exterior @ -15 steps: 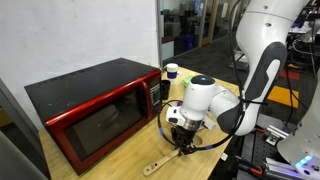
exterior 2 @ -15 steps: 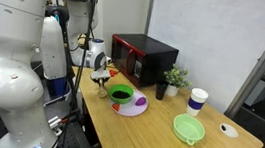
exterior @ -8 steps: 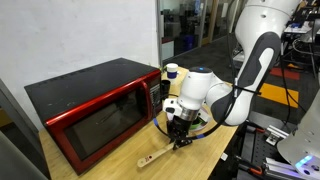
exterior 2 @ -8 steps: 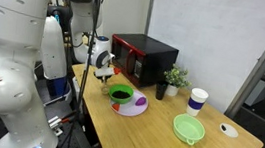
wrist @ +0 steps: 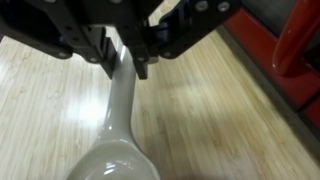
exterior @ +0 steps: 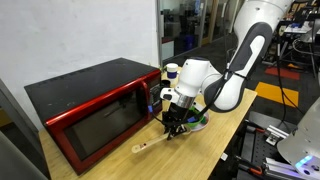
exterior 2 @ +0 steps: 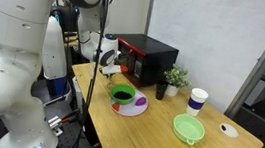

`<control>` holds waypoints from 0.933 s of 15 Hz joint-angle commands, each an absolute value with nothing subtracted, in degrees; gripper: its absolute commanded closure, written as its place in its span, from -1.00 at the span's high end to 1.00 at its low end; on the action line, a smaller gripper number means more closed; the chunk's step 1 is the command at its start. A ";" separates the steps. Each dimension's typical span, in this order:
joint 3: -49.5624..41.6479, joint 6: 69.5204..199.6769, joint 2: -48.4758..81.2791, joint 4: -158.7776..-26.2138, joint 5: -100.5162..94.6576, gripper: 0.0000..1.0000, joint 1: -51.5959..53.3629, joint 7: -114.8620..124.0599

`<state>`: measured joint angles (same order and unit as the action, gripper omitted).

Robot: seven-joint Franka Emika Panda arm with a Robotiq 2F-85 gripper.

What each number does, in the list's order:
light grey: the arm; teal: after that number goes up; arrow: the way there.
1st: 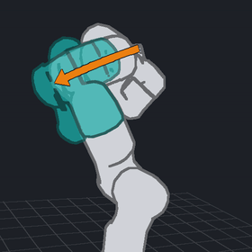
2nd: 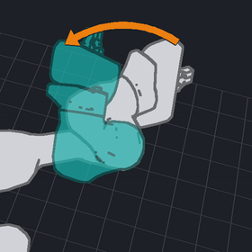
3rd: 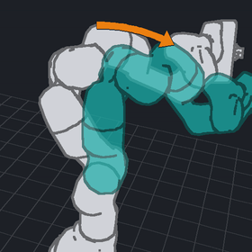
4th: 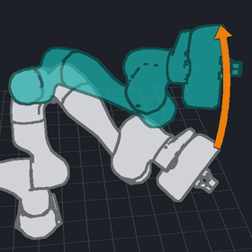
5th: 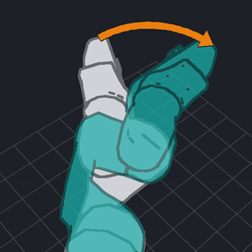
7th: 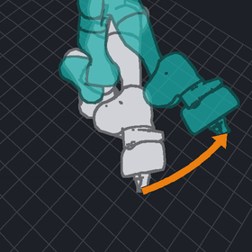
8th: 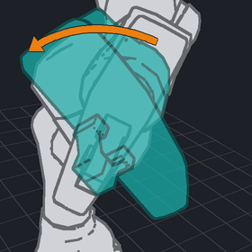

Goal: Use the ladle to scoop some of the contents in the light green bowl into the green pot on the right

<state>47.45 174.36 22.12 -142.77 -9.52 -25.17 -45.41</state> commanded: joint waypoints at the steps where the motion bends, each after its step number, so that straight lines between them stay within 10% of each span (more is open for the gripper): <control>1: 54.23 172.57 25.93 -140.75 -9.06 -0.89 -32.69 -50.30; 14: 68.52 170.54 33.30 -138.39 -10.66 -0.89 -50.75 -55.75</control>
